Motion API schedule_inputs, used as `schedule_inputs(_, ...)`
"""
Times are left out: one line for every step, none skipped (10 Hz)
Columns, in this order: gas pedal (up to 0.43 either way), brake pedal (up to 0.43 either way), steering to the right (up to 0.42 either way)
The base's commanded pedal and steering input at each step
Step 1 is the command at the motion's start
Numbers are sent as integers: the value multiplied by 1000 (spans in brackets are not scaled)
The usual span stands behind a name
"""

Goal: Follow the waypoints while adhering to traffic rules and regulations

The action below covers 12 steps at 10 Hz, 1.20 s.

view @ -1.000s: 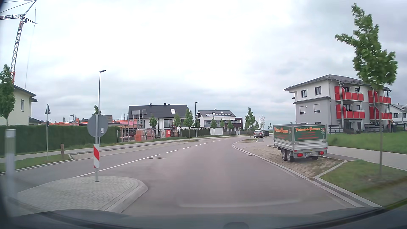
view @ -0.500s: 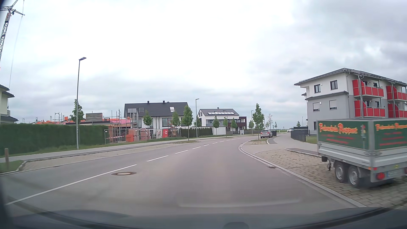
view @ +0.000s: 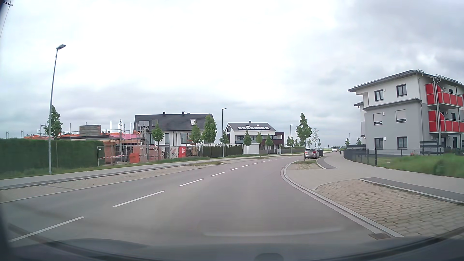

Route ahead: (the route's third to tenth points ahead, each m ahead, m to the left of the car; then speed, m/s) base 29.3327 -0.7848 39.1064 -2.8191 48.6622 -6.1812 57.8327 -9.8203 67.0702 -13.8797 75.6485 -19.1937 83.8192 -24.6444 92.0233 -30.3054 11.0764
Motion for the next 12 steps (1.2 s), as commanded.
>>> schedule_inputs(130,0,3)
schedule_inputs(130,0,3)
schedule_inputs(118,0,3)
schedule_inputs(110,0,5)
schedule_inputs(110,0,14)
schedule_inputs(110,0,21)
schedule_inputs(110,0,24)
schedule_inputs(110,0,27)
schedule_inputs(110,0,31)
schedule_inputs(110,0,35)
schedule_inputs(110,0,38)
schedule_inputs(110,0,39)
